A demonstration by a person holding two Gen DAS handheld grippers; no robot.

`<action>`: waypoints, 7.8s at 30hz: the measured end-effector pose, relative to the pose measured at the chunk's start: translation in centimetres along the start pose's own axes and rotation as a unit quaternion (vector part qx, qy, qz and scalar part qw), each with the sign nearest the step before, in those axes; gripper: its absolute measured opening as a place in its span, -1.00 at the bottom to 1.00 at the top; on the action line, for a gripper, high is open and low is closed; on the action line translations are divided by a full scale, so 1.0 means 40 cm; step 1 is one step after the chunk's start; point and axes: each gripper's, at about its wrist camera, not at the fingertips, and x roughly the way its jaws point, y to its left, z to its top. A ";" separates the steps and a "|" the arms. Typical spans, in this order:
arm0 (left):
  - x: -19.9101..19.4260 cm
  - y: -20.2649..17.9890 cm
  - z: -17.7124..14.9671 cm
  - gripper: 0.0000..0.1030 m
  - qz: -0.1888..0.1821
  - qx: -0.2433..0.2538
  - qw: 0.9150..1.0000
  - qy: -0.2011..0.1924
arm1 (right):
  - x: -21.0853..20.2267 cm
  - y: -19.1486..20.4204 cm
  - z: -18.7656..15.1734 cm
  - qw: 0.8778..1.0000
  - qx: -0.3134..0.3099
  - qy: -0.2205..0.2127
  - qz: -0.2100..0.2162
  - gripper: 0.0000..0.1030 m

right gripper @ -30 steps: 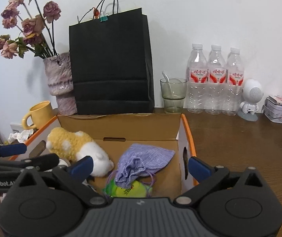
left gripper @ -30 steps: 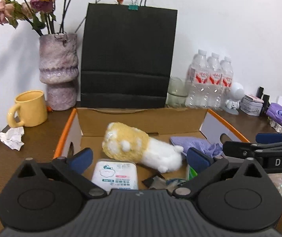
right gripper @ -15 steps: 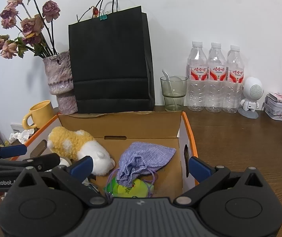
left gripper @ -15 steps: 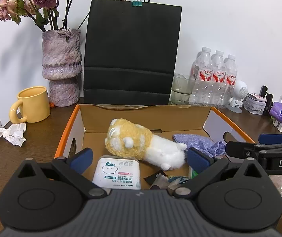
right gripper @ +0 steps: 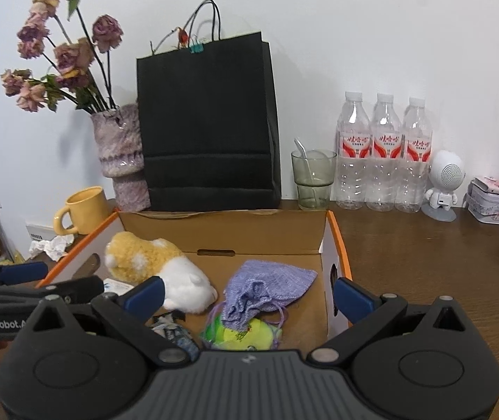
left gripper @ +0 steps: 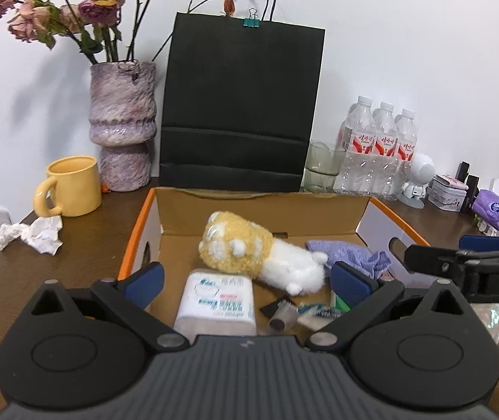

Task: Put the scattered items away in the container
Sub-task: 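Move both grippers back out of the box toward the soap and rose, then grasp the yellow soap bar with the left gripper while the right grasps the red rose, then carry the soap bar and red rose into the box and open both grippers, then move both grippers back out of the box toward the tissue and packet, then grasp the crumpled white tissue with the left gripper while the right grasps a clear packet, then carry the tissue and clear packet into the box and open both grippers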

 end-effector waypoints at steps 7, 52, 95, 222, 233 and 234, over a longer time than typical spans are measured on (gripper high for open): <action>-0.054 0.010 -0.055 1.00 -0.005 -0.015 1.000 0.013 | -0.057 0.010 -0.050 1.000 0.004 0.005 -0.007 1.00; 0.027 -0.035 -0.180 -0.29 -0.023 0.028 0.995 0.095 | 0.026 -0.002 -0.194 0.993 0.046 0.102 0.029 0.19; -0.052 -0.031 0.035 -0.58 -0.083 -0.009 0.996 -0.041 | -0.054 -0.018 0.001 0.998 0.027 -0.026 0.059 -0.13; -0.091 0.157 -0.184 -0.41 0.011 -0.027 0.999 0.038 | -0.025 0.144 -0.227 0.997 -0.024 0.071 0.026 -0.73; -0.173 0.094 -0.153 -0.41 -0.036 -0.046 0.998 0.004 | -0.125 0.147 -0.175 0.998 -0.031 0.017 0.050 -0.73; -0.174 0.086 -0.139 -0.40 -0.038 -0.044 0.998 -0.002 | -0.132 0.145 -0.163 0.998 -0.035 0.009 0.048 -0.73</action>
